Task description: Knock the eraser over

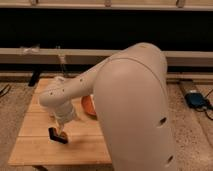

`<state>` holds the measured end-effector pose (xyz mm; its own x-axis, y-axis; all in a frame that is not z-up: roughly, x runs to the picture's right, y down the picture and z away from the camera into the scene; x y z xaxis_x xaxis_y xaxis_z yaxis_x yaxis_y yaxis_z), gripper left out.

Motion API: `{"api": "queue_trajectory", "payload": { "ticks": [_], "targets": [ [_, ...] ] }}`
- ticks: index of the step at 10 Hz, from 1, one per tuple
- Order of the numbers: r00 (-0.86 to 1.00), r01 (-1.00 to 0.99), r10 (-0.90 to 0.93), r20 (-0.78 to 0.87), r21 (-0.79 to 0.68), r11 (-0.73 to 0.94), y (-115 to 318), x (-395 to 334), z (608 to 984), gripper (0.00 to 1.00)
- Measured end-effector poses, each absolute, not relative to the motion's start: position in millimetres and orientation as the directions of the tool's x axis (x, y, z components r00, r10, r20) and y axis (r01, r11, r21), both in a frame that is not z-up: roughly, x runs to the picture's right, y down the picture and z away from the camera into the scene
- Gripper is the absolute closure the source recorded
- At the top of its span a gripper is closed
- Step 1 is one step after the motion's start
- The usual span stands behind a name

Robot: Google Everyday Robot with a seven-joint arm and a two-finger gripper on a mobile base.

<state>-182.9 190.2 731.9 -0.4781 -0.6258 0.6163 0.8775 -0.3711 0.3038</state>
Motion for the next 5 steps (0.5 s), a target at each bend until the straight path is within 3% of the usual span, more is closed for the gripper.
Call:
{"api": "queue_trajectory", "payload": {
  "ticks": [5],
  "targets": [
    [-0.479,0.876,-0.686,0.548,0.346,-0.335,166.7,-192.5,719.9,0.2]
  ]
}}
